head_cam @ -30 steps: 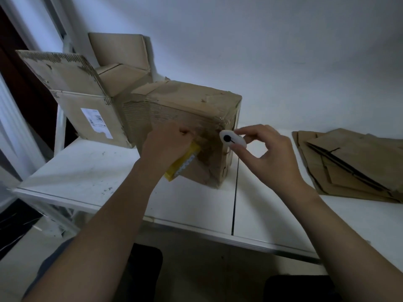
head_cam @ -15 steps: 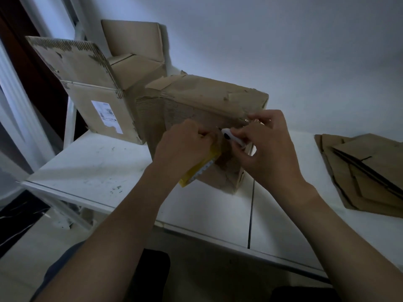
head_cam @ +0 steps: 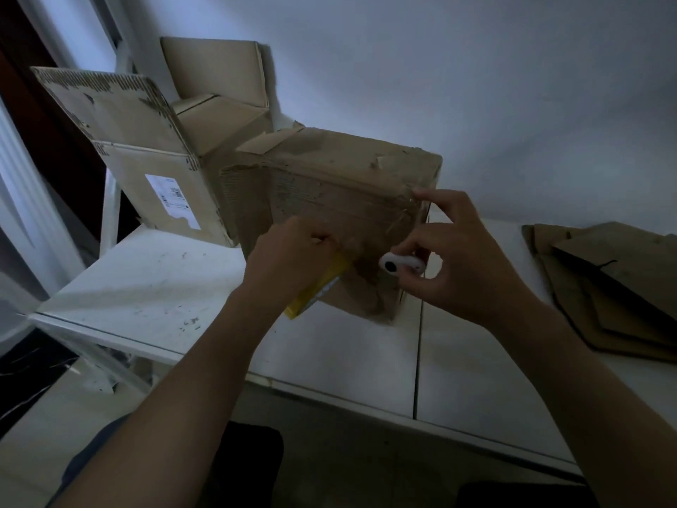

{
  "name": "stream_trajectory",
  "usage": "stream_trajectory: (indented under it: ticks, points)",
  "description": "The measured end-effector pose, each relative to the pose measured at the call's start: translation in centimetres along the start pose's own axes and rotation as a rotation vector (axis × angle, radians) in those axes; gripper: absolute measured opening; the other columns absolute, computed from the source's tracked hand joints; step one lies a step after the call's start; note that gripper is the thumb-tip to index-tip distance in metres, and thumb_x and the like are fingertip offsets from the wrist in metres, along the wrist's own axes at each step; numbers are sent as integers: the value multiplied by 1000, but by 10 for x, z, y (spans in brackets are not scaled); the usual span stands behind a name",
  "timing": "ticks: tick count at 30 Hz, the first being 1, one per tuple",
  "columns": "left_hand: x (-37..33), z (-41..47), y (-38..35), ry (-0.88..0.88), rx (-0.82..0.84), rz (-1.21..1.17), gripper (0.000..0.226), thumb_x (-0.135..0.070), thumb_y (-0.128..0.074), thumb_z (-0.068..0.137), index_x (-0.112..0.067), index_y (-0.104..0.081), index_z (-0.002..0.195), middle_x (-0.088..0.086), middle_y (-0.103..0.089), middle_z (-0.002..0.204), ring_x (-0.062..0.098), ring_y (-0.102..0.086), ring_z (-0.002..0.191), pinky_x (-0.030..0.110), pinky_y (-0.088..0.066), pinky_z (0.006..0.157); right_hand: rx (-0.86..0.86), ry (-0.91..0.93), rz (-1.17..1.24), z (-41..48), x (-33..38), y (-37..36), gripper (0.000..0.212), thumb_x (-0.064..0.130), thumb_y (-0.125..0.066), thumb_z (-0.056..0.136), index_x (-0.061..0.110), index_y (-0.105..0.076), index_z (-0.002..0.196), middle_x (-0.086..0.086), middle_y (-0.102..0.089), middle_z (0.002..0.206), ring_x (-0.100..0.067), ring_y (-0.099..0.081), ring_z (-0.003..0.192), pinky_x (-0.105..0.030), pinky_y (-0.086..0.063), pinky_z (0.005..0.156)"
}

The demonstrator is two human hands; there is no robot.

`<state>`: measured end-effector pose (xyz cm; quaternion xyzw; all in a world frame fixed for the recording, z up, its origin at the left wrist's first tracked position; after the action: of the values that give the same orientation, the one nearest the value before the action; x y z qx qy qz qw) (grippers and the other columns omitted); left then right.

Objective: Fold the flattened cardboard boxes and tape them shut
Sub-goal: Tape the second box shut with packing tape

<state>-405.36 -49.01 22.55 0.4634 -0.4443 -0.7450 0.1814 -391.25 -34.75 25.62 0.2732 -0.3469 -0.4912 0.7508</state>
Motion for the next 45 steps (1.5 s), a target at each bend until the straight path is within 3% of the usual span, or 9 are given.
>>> stream_trajectory:
  ticks: [3,7,10,13,17,27,35,42,45]
  points:
    - [4,-6,-5,25,22,-22,27,-36,-53,101,-27,-73,118,-10,-67,100,-1,-51,67,24,-42,72,-125,-42,66,-7,-9,12,14,25,-71,81,14,-71,90,-4,-59,110,-11,-44,128,-9,-37,88]
    - [0,-11,-11,-7,43,1,28,-32,-52,102,-27,-71,121,-9,-70,110,1,-52,71,12,-36,61,-219,-118,-10,-28,-32,20,22,33,-66,81,18,-69,96,10,-44,96,-11,-38,99,-9,-33,76]
    - [-2,-14,-15,-15,57,15,26,-31,-52,102,-27,-73,115,-9,-69,98,-2,-52,67,12,-35,57,89,-387,16,-54,-81,-18,8,35,-66,85,32,-66,92,3,-62,85,-18,-45,89,-12,-31,71]
    - [-6,-18,-19,-15,63,11,25,-32,-52,102,-27,-74,112,-10,-68,95,-1,-53,68,14,-37,58,496,-658,17,-94,-113,-57,4,36,-67,91,40,-66,92,2,-68,90,-21,-56,89,-27,-47,76]
    - [-9,-21,-23,-24,77,6,25,-33,-52,102,-27,-75,110,-10,-68,93,-1,-53,68,14,-38,59,664,-749,34,-124,-116,-75,16,31,-71,92,29,-75,107,-2,-71,98,-13,-64,82,-17,-45,73]
    - [-11,-24,-20,-4,78,0,28,-36,-51,103,-27,-72,118,-11,-66,100,-2,-48,65,13,-34,57,581,-711,-169,-116,-117,-66,41,41,-63,96,33,-60,135,0,-62,133,-22,-59,118,-34,-45,102]
    - [-12,-18,3,-22,-41,-32,28,-37,-52,101,-28,-71,120,-13,-61,95,-4,-48,69,14,-33,60,-101,-488,-49,-34,-73,-6,46,44,-44,103,21,-51,143,-5,-55,132,-26,-60,109,-39,-50,91]
    - [-9,-14,15,-26,-127,-77,30,-43,-53,100,-31,-70,123,-14,-61,91,-3,-53,71,16,-39,62,-200,-347,-76,25,-49,-7,57,58,-32,101,29,-42,150,1,-31,157,-28,-33,137,-36,-42,97]
    - [-6,-12,15,-22,-128,-92,30,-43,-54,100,-31,-70,122,-15,-61,90,-2,-54,71,16,-39,63,-225,-284,-136,38,-48,-22,55,63,-31,101,34,-52,142,2,-40,153,-30,-32,135,-41,-40,105]
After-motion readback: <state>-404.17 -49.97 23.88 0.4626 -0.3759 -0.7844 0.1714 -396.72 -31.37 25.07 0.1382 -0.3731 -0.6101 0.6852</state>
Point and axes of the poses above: each hand's wrist, its own z-axis towards the middle knuckle, its own y-axis out of the back of the hand, x = y × z, the point moved 8 cm from there along z, towards the middle knuckle
